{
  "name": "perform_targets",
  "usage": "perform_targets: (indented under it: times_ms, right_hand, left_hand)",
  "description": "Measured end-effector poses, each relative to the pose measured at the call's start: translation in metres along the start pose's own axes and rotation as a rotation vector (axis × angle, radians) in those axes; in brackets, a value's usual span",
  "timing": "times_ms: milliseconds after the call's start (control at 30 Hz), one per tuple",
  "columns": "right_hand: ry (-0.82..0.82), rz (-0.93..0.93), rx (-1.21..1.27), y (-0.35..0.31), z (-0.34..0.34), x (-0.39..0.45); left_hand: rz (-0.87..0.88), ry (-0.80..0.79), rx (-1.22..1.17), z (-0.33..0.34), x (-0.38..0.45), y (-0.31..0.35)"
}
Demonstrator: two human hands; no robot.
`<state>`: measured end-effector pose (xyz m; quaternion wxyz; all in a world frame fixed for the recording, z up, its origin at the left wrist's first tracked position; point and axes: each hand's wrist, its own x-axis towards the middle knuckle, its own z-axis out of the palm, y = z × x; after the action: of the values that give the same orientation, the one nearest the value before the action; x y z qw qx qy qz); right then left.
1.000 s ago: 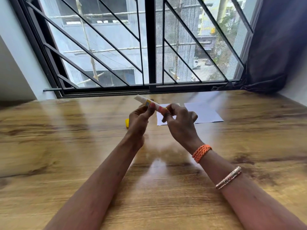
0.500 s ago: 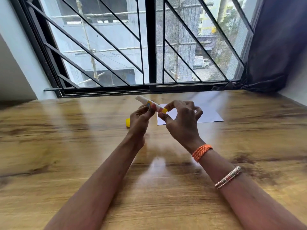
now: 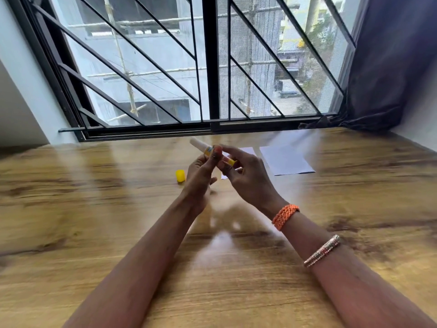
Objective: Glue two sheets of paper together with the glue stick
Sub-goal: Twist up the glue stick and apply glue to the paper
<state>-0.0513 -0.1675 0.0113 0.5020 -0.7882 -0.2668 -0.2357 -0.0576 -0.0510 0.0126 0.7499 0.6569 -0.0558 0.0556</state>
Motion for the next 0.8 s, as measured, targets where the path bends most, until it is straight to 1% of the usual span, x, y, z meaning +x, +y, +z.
perform_targets:
  times_ms: [100, 167, 267, 300, 333, 400, 467, 500, 533, 567, 633, 700, 767, 800]
  right_hand:
    - [0.018, 0.023, 0.064, 0.005, 0.000, 0.001]
    - [0.068, 0.058, 0.118, 0.007, 0.000, 0.002]
    - [0.217, 0.256, 0.381, 0.009, -0.006, 0.009]
    - [0.281, 0.345, 0.497, 0.009, -0.012, 0.011]
    - [0.345, 0.439, 0.613, 0.011, -0.019, 0.014]
    - [0.455, 0.603, 0.793, 0.018, -0.034, 0.018]
    - [0.526, 0.700, 0.845, 0.027, -0.045, 0.020]
    - [0.551, 0.725, 0.845, 0.032, -0.048, 0.020]
    - [0.571, 0.739, 0.854, 0.037, -0.051, 0.020]
    - [0.585, 0.744, 0.879, 0.042, -0.053, 0.020]
    - [0.568, 0.733, 0.938, 0.049, -0.058, 0.020]
    - [0.504, 0.716, 0.953, 0.053, -0.060, 0.019]
    - [0.461, 0.711, 0.947, 0.054, -0.061, 0.019]
    - [0.454, 0.712, 0.945, 0.054, -0.061, 0.020]
  left_hand:
    - [0.050, -0.016, 0.048, -0.002, 0.002, -0.007]
    - [0.031, -0.018, -0.002, 0.000, 0.002, -0.011]
    - [0.000, -0.063, 0.054, 0.009, -0.001, -0.010]
    - [0.004, -0.076, 0.129, 0.013, -0.002, -0.010]
    - [0.048, -0.069, 0.243, 0.016, -0.002, -0.013]
    - [0.261, -0.028, 0.611, 0.016, -0.003, -0.024]
    - [0.437, -0.087, 0.971, 0.015, -0.002, -0.035]
    - [0.470, -0.108, 1.072, 0.015, -0.001, -0.037]
    - [0.477, -0.113, 1.123, 0.017, 0.001, -0.037]
    - [0.474, -0.103, 1.160, 0.020, 0.004, -0.037]
    - [0.437, -0.074, 1.307, 0.027, 0.011, -0.036]
    - [0.321, -0.068, 1.426, 0.033, 0.018, -0.039]
    - [0.160, -0.118, 1.437, 0.033, 0.024, -0.041]
    - [0.112, -0.152, 1.423, 0.032, 0.026, -0.040]
